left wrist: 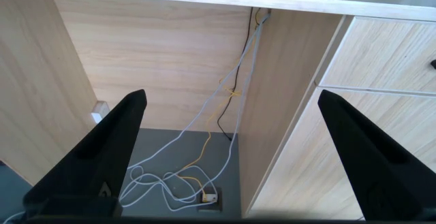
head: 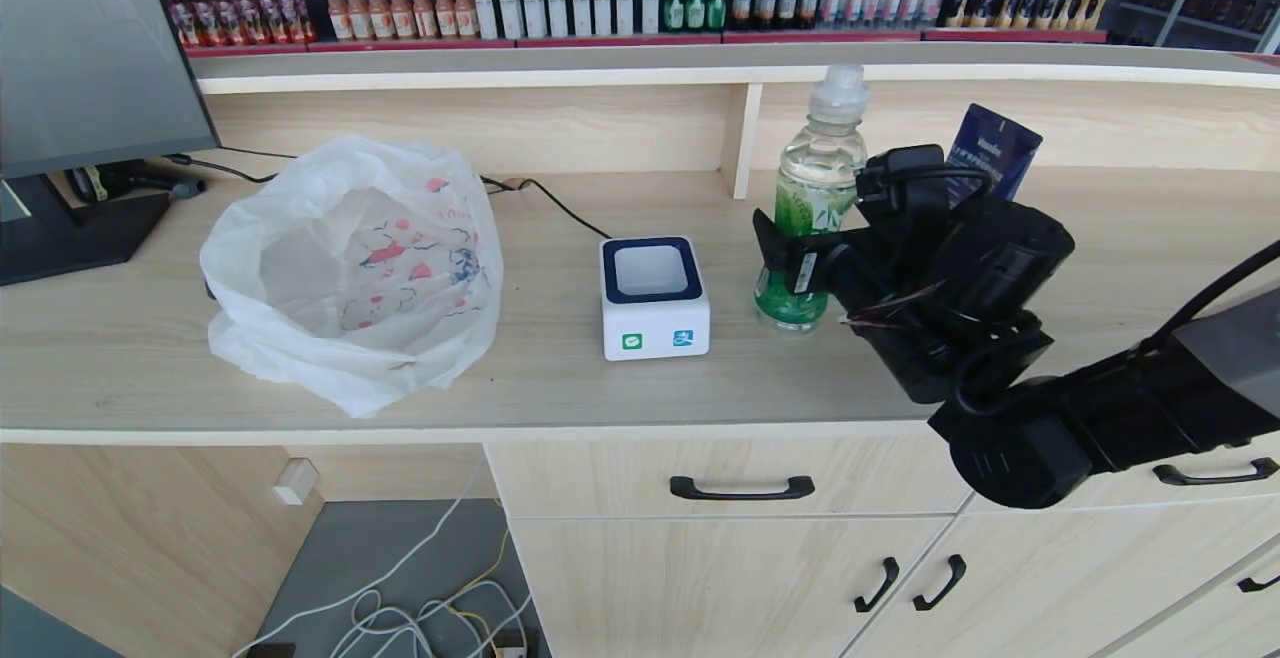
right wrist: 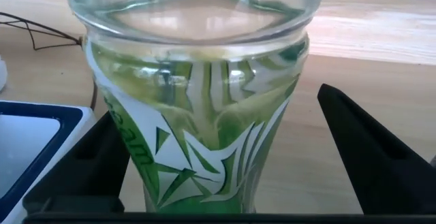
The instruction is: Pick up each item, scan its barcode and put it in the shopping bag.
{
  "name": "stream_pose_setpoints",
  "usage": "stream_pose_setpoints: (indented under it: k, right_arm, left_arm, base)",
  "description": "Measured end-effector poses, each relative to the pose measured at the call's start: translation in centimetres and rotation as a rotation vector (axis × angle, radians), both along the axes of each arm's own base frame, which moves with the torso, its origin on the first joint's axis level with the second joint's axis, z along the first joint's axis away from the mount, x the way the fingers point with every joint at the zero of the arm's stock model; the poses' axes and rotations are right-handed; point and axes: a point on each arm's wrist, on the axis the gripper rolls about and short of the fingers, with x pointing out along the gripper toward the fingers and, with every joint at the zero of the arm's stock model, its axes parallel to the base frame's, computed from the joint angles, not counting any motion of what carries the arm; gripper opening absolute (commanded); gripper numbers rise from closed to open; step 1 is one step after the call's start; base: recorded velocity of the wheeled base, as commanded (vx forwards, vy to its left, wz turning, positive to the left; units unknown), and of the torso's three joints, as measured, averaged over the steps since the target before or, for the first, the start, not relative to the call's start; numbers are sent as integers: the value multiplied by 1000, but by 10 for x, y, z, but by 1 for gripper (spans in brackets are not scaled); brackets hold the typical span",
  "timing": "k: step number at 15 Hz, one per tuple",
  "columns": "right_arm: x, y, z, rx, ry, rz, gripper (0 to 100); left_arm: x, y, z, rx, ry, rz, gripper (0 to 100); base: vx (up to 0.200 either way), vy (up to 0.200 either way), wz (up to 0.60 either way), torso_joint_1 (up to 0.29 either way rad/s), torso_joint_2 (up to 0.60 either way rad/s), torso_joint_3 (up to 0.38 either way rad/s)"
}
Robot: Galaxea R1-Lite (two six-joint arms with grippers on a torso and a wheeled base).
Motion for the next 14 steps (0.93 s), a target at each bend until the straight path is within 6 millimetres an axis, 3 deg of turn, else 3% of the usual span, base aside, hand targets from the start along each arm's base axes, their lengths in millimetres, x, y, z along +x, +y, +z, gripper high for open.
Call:
stream_pose_setpoints:
  k: [8, 9, 14]
  right_arm:
    - [6, 2, 2, 4, -16, 2, 100]
    - [7, 3, 3, 6, -21, 4, 0]
    - [10, 4, 3, 8, -28, 14, 0]
  left_arm:
    - [0, 0, 0, 0, 0, 0, 100]
    - [0, 0, 0, 0, 0, 0, 100]
    - [0, 0, 0, 0, 0, 0, 100]
  base:
    - [0, 0, 0, 0, 0, 0]
    - [0, 0, 0, 0, 0, 0]
    - [0, 0, 0, 0, 0, 0]
